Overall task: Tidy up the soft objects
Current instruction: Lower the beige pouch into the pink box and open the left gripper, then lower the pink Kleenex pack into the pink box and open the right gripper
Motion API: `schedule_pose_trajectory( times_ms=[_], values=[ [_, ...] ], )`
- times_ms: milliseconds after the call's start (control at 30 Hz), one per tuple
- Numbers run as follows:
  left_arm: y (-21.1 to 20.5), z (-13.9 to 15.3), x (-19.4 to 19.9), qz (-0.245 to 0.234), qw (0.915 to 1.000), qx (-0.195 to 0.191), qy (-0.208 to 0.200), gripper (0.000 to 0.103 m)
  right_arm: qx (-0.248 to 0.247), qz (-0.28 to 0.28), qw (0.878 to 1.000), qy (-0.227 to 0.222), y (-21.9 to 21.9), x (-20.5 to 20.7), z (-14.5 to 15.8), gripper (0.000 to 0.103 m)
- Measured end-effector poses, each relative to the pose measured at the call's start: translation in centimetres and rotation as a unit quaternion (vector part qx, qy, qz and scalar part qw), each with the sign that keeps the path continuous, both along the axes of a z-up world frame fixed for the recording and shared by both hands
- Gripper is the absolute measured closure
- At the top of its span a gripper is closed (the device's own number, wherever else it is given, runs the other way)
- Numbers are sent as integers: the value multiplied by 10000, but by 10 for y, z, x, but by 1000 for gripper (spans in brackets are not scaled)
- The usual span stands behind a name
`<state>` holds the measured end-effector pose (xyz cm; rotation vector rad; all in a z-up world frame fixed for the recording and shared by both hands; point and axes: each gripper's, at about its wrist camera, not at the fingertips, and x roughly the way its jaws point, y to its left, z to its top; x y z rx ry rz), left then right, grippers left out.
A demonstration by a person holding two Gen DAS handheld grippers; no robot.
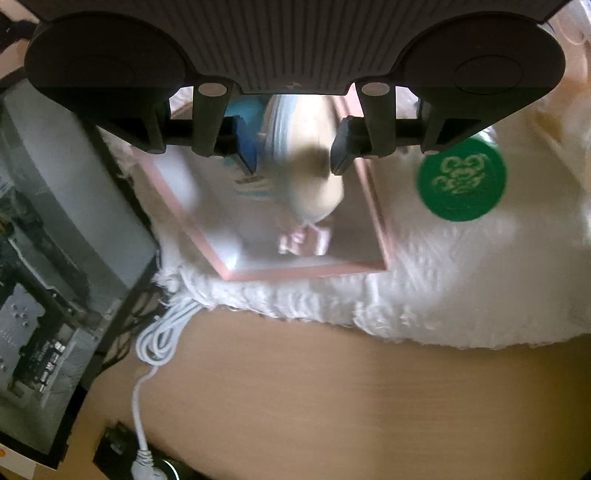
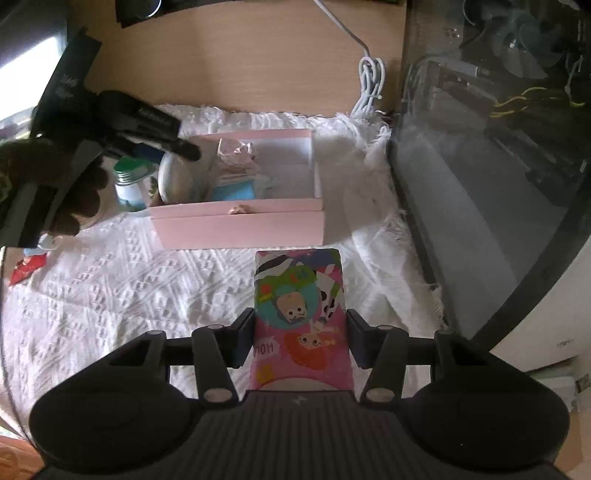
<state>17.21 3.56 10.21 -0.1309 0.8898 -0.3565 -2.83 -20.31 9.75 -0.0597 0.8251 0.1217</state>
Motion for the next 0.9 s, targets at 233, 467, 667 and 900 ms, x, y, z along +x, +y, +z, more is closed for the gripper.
schedule_pose_trajectory(
  times_ms=[233, 467, 667, 900],
  values=[
    [44, 38, -29, 552, 9934, -698, -731, 56, 175, 326, 9988, -305, 3, 56, 24, 52],
    [72, 26, -93, 316, 9959, -681, -507, 56, 220, 551, 9972, -454, 18, 173, 32, 52],
    [122, -16, -146, 967, 9943, -427, 167, 56, -252, 463, 9982, 292, 49, 238, -24, 52],
    [192, -26, -191, 2080, 9772, -360, 228, 56, -188, 306, 9987, 348, 66, 246, -40, 45]
  ],
)
